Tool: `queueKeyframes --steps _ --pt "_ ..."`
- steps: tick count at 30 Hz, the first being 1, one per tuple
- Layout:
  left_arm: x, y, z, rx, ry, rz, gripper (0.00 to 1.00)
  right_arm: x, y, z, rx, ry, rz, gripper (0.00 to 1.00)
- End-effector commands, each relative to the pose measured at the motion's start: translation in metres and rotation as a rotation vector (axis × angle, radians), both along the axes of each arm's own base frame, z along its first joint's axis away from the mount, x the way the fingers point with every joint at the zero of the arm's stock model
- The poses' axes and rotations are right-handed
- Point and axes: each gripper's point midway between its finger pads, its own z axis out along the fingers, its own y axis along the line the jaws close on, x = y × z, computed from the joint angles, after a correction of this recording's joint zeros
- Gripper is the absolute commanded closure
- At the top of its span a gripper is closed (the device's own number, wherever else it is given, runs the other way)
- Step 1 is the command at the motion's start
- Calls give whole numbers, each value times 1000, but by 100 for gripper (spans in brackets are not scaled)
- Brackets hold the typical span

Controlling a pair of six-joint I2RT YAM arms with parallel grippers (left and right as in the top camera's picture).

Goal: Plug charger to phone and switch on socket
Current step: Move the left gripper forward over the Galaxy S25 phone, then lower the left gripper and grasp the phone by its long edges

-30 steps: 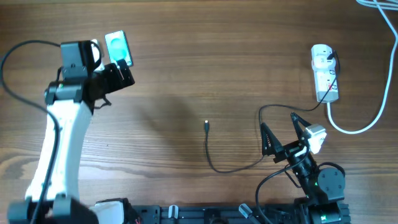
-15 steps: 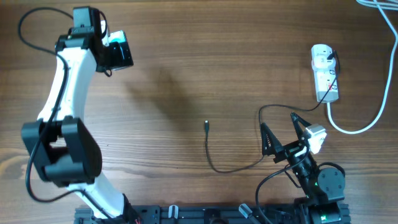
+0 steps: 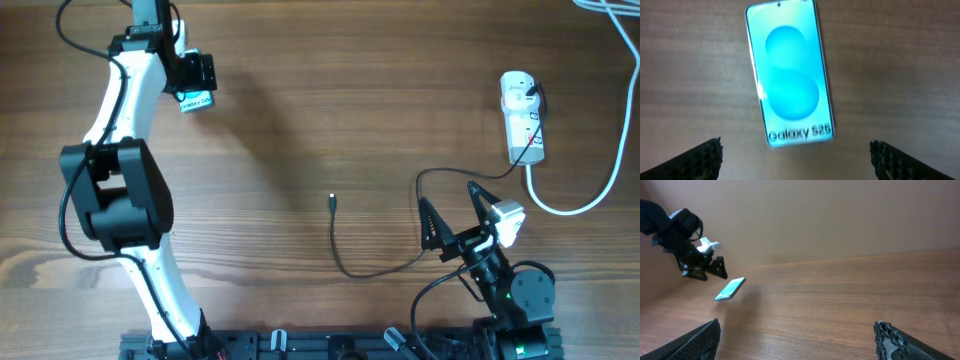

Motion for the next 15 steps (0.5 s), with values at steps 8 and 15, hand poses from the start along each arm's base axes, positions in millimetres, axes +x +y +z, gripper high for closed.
queueKeyframes --steps 8,15 --pt "30 -2 -34 -31 -52 43 0 0 -1 3 7 -11 -5 0" --pt "32 0 -60 -51 -33 106 0 0 -1 3 7 -11 -5 0"
